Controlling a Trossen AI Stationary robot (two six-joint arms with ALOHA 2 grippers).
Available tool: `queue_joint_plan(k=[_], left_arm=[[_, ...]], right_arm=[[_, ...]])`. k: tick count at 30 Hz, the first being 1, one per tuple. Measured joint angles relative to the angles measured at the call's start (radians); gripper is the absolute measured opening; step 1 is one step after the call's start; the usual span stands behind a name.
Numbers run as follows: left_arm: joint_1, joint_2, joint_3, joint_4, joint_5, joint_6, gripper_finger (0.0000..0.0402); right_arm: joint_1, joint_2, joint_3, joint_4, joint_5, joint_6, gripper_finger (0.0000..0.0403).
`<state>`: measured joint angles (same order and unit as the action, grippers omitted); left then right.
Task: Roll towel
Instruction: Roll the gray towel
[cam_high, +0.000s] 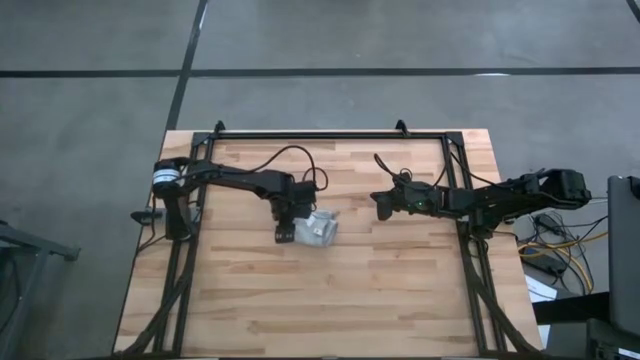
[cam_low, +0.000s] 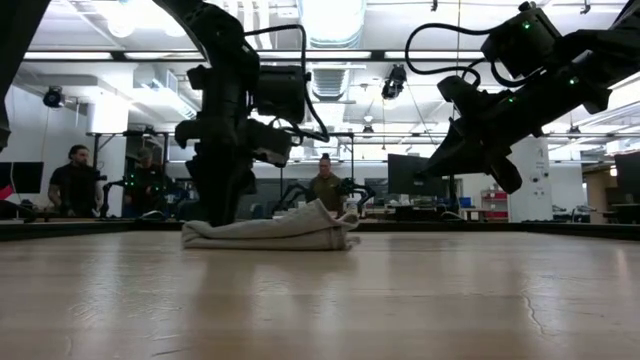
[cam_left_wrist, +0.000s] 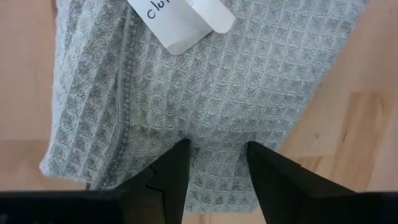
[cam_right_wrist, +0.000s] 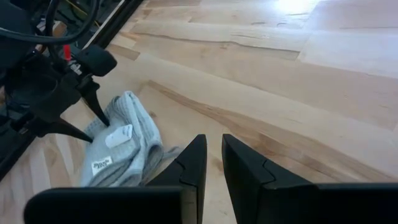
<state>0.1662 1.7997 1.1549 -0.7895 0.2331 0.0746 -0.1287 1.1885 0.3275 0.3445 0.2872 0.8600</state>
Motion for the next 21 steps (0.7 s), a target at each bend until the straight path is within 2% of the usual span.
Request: queue_joint_plan(k=[10, 14, 21], left_arm=[[-0.007, -0.001, 0.000, -0.024, 0.000, -0.006, 0.0150], [-0.007, -0.002, 0.000, -0.022, 0.032, -0.012, 0.0149], [-0.007, -0.002, 0.001, -0.023, 0.039, -0.107, 0.0149]], right_arm=[[0.002, 0.000, 0.000, 0.001, -0.036, -0.002, 0.0050], [0.007, 0.000, 0.000, 0.002, -0.036, -0.014, 0.0050], [0.008, 0.000, 0.000, 0.002, -0.035, -0.015, 0.0050]])
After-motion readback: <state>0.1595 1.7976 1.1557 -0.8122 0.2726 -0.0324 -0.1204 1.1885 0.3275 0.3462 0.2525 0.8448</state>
